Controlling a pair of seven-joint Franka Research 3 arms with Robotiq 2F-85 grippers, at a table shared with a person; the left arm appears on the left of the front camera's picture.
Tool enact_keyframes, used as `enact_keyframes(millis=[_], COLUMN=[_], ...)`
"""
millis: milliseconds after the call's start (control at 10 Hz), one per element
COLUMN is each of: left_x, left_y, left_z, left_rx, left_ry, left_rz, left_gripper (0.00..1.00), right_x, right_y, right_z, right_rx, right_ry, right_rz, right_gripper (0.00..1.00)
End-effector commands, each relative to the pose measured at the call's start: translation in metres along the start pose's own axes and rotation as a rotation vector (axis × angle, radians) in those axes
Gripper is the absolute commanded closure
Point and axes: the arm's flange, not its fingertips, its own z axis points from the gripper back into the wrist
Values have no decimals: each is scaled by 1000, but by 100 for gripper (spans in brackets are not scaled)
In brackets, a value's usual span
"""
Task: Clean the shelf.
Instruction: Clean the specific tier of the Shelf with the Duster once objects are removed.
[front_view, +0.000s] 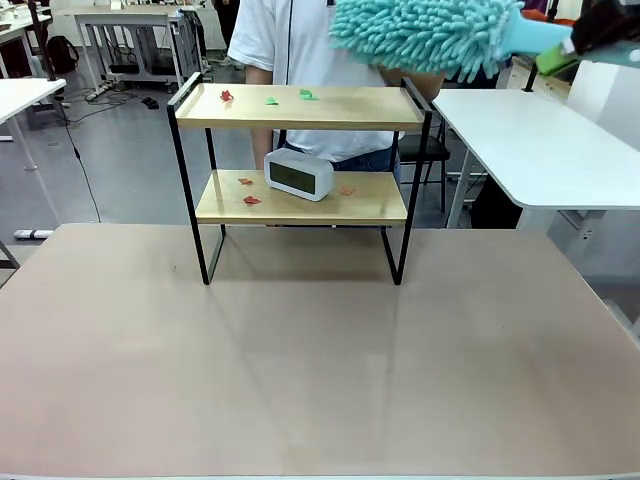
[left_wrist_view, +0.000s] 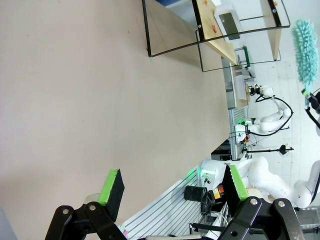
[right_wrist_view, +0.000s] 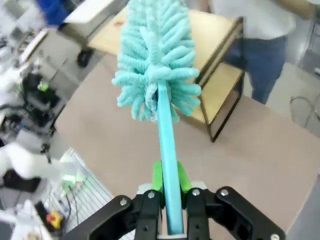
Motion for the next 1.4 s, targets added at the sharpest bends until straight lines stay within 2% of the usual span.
enact_keyframes(millis=[0,200,300,500,700,1100,1300], left_x=[2,2,2,2,2,2,2], left_y=[-1,-1,-1,-1,-1,-1,-1], left_z=[-1,-1,-1,-1,-1,-1,-1], left_rx=[-25,-25,-25,-25,-25,-25,-25], left_ry=[-17,-17,-17,-17,-17,-17,-17], left_rz=[-26,-26,-26,-26,-26,-26,-26], left_gripper=[0,0,0,0,0,0,0], right_x=[-10,-10,-1,-2,2,1,5], right_y=[4,4,1,15,30,53,62], right_z=[6,6,-1,-11,-28,-72,-105], right_rx=[64,64,15,-88,-170,-253,-228], right_ry=[28,28,16,-61,-52,-39,-9], right_rz=[66,66,18,-103,-144,-207,-173], right_gripper=[100,100,88,88,88,88,88])
